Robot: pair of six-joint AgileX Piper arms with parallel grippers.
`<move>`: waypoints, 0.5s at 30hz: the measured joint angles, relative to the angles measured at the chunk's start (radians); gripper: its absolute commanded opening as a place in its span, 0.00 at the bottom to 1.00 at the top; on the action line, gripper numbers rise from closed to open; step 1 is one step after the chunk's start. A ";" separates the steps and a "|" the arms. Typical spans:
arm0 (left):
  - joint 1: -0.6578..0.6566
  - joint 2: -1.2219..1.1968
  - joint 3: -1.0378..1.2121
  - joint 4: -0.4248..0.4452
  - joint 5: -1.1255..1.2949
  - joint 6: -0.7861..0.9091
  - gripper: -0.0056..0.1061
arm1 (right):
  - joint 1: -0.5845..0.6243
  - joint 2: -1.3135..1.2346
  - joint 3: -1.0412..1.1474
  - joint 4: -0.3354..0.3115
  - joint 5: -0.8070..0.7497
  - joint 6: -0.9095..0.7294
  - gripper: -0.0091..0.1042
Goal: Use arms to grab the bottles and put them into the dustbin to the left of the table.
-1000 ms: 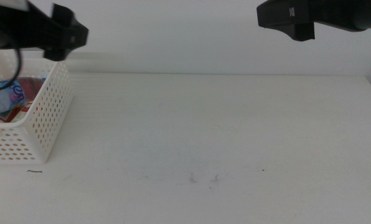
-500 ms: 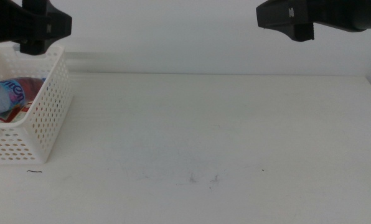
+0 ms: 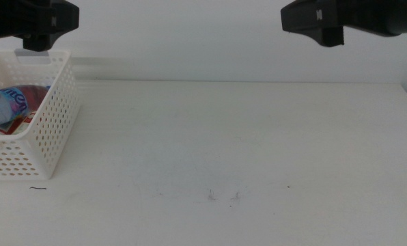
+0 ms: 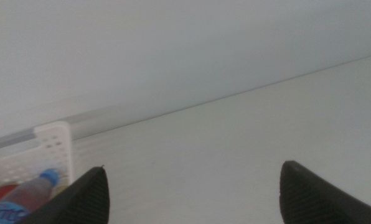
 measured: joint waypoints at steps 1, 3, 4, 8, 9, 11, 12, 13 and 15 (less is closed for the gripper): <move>0.000 -0.005 0.005 -0.014 -0.005 0.000 0.89 | -0.005 -0.004 0.014 0.006 -0.011 0.000 0.84; 0.000 -0.028 0.034 -0.040 -0.034 0.000 0.89 | -0.031 -0.025 0.073 0.043 -0.065 0.000 0.84; 0.000 -0.052 0.069 -0.047 -0.067 0.000 0.89 | -0.053 -0.038 0.109 0.061 -0.110 0.000 0.84; 0.002 -0.201 0.313 -0.058 -0.221 0.000 0.89 | -0.181 -0.152 0.338 0.096 -0.316 0.000 0.84; 0.010 -0.251 0.390 -0.063 -0.246 0.000 0.89 | -0.219 -0.192 0.410 0.088 -0.374 0.000 0.84; 0.030 -0.353 0.526 -0.063 -0.267 0.000 0.89 | -0.281 -0.281 0.558 0.058 -0.467 0.000 0.84; 0.046 -0.405 0.597 -0.063 -0.276 0.000 0.89 | -0.311 -0.338 0.633 0.037 -0.502 0.000 0.84; 0.064 -0.459 0.663 -0.063 -0.288 0.000 0.89 | -0.332 -0.386 0.693 0.018 -0.526 0.000 0.84; 0.104 -0.560 0.771 -0.063 -0.308 0.000 0.89 | -0.370 -0.514 0.839 -0.024 -0.546 0.000 0.84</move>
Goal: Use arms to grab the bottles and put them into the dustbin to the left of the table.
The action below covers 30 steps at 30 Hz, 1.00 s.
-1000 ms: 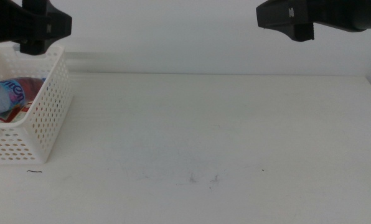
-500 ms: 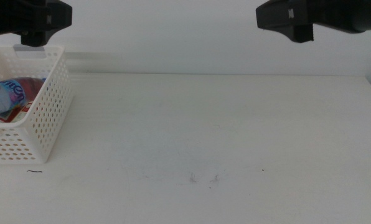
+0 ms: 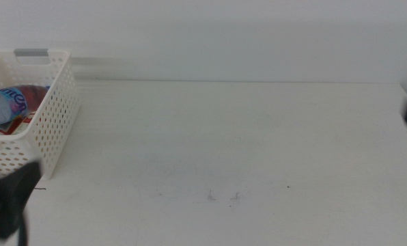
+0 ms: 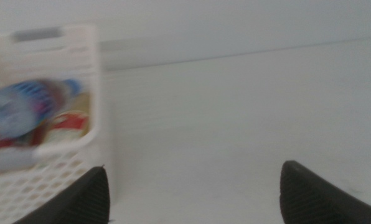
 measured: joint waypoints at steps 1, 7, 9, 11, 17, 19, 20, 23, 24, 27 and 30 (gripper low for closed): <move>0.022 -0.058 0.052 0.000 -0.014 0.000 0.89 | -0.014 -0.067 0.057 -0.011 -0.002 0.000 0.84; 0.127 -0.318 0.270 0.000 -0.071 0.000 0.89 | -0.087 -0.416 0.371 -0.029 0.016 0.000 0.84; 0.143 -0.376 0.325 0.000 -0.085 0.000 0.89 | -0.106 -0.513 0.441 -0.029 0.029 0.000 0.84; 0.151 -0.423 0.380 0.000 -0.108 0.000 0.89 | -0.118 -0.598 0.490 -0.029 0.035 0.000 0.84; 0.153 -0.448 0.438 0.000 -0.184 0.002 0.89 | -0.119 -0.709 0.540 -0.029 0.029 0.000 0.84; 0.153 -0.448 0.438 0.002 -0.190 0.002 0.89 | -0.121 -0.711 0.540 -0.029 0.029 0.000 0.84; 0.153 -0.448 0.440 0.004 -0.193 0.002 0.89 | -0.121 -0.711 0.540 -0.029 0.029 0.000 0.84; 0.153 -0.448 0.440 0.011 -0.203 0.002 0.89 | -0.121 -0.711 0.540 -0.029 0.029 0.000 0.84; 0.153 -0.448 0.440 0.013 -0.205 0.002 0.89 | -0.121 -0.711 0.540 -0.029 0.029 0.000 0.84; 0.153 -0.448 0.440 0.022 -0.204 0.002 0.89 | -0.121 -0.711 0.540 -0.029 0.029 0.000 0.84; 0.153 -0.448 0.440 0.026 -0.207 0.002 0.89 | -0.121 -0.711 0.540 -0.029 0.029 0.000 0.84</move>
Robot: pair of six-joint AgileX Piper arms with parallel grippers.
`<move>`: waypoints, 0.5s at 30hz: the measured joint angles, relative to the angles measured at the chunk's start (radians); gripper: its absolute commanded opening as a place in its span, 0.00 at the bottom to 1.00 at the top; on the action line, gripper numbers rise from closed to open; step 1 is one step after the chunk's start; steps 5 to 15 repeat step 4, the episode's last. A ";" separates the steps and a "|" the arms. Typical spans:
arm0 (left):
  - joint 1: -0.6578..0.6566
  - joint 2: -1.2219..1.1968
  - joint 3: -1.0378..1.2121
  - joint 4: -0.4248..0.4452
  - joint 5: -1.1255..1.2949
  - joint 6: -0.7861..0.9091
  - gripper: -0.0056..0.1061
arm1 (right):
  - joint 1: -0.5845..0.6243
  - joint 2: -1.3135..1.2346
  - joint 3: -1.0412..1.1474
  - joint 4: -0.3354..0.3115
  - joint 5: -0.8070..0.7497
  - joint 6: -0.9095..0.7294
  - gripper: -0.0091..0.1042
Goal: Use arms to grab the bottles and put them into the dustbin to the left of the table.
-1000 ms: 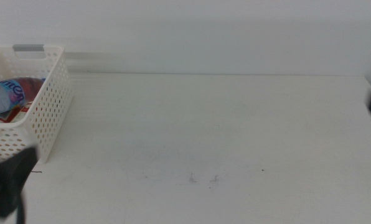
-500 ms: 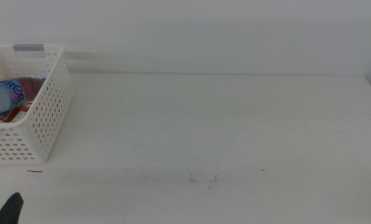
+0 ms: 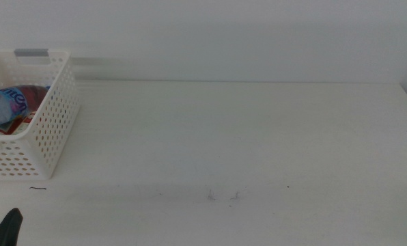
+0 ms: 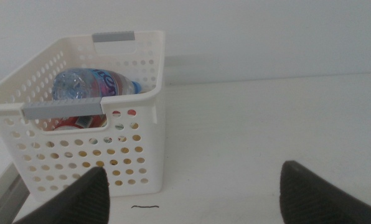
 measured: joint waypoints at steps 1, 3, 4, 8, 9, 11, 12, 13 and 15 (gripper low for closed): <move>0.000 0.000 0.000 0.000 -0.002 0.000 0.89 | 0.000 0.000 0.000 0.000 0.000 0.000 0.84; 0.000 0.000 0.000 0.002 -0.004 0.000 0.89 | 0.000 0.000 0.000 0.000 0.000 0.000 0.84; 0.000 0.000 0.000 0.004 -0.004 0.000 0.89 | 0.000 0.000 0.000 0.000 0.000 0.000 0.84; 0.000 0.000 0.000 0.004 -0.004 0.000 0.89 | 0.000 0.000 0.000 0.000 0.000 0.000 0.84; 0.000 0.000 0.000 0.004 -0.004 0.000 0.89 | 0.000 0.000 0.000 0.000 0.000 0.000 0.84; 0.000 0.000 0.000 0.004 -0.004 0.000 0.89 | 0.000 0.000 0.000 0.000 0.000 0.000 0.84; 0.000 0.000 0.000 0.004 -0.004 0.000 0.89 | 0.000 0.000 0.000 0.000 0.000 0.000 0.84; 0.000 0.000 0.000 0.004 -0.004 0.000 0.89 | 0.000 0.000 0.000 0.000 0.000 0.000 0.84; 0.000 0.000 0.000 0.004 -0.004 0.000 0.89 | 0.000 0.000 0.000 0.000 0.000 0.000 0.84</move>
